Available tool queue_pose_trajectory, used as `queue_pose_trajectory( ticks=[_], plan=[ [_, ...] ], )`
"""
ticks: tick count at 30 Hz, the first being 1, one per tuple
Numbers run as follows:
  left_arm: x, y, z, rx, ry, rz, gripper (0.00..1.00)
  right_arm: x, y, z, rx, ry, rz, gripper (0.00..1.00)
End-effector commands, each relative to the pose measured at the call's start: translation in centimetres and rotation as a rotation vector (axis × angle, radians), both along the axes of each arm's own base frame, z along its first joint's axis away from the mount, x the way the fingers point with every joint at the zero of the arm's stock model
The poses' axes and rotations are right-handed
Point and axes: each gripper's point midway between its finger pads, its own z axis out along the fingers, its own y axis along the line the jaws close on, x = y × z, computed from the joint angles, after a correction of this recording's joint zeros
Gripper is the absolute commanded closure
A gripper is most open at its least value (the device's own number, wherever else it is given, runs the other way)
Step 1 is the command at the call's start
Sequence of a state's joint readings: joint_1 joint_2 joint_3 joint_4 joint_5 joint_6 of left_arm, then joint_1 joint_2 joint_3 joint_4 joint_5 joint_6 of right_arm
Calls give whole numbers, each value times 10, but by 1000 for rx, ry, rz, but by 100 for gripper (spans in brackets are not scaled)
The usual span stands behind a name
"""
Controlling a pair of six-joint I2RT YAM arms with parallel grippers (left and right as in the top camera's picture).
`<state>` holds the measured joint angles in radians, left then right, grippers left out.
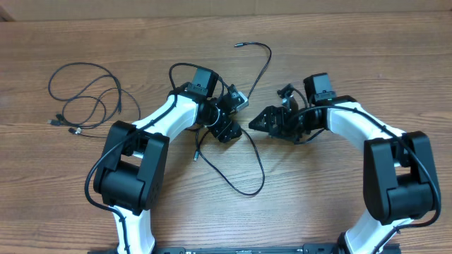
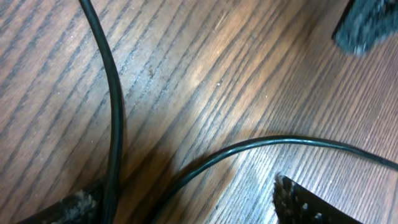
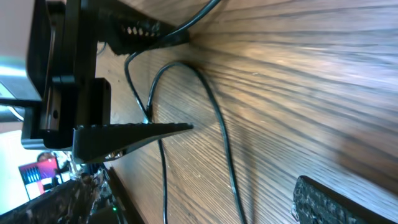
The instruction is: Untangle cables
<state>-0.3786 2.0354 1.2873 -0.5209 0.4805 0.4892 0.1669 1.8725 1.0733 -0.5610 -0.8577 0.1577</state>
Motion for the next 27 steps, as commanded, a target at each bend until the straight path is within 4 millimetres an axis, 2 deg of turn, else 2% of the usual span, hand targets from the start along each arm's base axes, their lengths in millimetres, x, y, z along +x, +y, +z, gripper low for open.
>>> queue_pose_trajectory(
  ticks=[1,7,8,10,11,13,14,16,19,20,24,27],
  plan=[
    [-20,-5,-8,-1,17,-98,26,0,-9,-1,20,25,-28,0],
    [-30,-11,-11,33,-2,-176,30,12,-39,-2,18,39,-114,0],
    [-30,-12,-11,37,-4,-177,19,13,-46,-3,13,47,-133,0],
    [-30,-12,-11,34,-6,-178,16,14,-56,-6,-1,62,-162,0],
    [-30,-12,-11,34,-6,-178,20,14,-63,-8,-15,72,-179,0],
    [-31,-13,-10,31,-5,-180,44,14,-75,-13,-51,89,-210,0],
    [-29,-14,-10,25,-26,-206,78,14,-86,-17,-78,104,-238,0],
    [-30,-15,-10,25,-61,-269,74,14,-94,-19,-88,114,-258,0],
    [-33,-18,-10,26,-91,-325,54,14,-100,-19,-87,118,-272,0],
    [-34,-20,-10,26,-94,-335,51,14,-101,-19,-87,118,-273,0],
    [-40,-26,-11,30,-106,-377,57,14,-101,-19,-87,118,-273,0],
    [-43,-31,-11,32,-107,-391,58,14,-101,-19,-87,117,-273,0]
  ],
)
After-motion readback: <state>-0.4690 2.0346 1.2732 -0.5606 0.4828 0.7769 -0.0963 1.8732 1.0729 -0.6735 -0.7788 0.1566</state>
